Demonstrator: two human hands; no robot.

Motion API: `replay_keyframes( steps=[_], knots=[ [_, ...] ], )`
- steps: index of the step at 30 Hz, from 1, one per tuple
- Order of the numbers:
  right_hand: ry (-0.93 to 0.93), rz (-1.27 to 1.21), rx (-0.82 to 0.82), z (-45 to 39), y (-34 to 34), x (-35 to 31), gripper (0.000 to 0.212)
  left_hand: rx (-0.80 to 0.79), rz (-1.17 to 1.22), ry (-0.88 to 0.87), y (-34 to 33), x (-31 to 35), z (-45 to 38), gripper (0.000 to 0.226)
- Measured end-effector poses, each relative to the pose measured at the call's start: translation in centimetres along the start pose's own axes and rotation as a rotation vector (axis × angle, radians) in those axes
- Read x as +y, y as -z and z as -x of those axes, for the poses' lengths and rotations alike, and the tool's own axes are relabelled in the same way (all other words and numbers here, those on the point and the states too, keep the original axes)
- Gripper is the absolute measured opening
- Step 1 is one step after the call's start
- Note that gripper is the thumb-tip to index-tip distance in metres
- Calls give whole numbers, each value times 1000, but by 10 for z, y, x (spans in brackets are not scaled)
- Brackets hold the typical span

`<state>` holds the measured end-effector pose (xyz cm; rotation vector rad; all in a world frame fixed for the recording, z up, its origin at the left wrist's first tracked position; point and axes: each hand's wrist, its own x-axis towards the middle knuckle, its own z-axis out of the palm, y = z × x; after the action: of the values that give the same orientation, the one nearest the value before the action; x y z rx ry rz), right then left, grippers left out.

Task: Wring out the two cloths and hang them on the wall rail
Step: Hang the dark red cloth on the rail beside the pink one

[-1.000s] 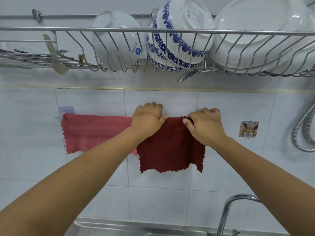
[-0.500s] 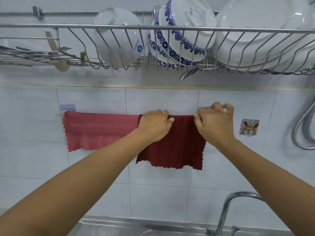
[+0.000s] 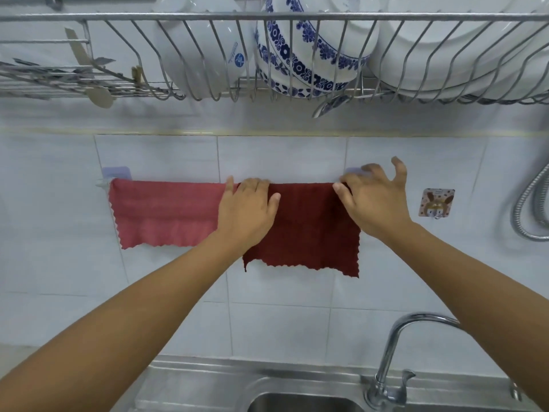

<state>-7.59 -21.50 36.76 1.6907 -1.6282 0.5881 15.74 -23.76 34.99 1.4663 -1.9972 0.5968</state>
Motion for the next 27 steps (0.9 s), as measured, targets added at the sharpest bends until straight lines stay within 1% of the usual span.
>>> replay_keyframes(
  steps=[3,6,11,14,16,18,22,27],
  knots=[
    [-19,52,35,3,-1,8,56,-13,-39,26,1,-5,-1,51],
    [-79,82,62,5,-4,15,53,-29,-61,31,1,-13,2,52],
    [-52,68,54,-1,-4,-2,55,-61,-73,20,6,-13,-2,55],
    [-40,37,79,10,-7,-11,50,1,-54,6,8,-6,2,52],
    [-38,41,67,17,-11,-14,53,42,-48,-25,8,-3,6,47],
    [-37,48,43,17,-13,-13,56,43,-57,-39,8,-3,5,46],
    [3,52,-15,16,-13,0,62,-18,-95,-24,10,-5,0,52],
    [61,136,-73,13,-11,9,70,-102,-118,-25,6,-10,0,60]
  ],
)
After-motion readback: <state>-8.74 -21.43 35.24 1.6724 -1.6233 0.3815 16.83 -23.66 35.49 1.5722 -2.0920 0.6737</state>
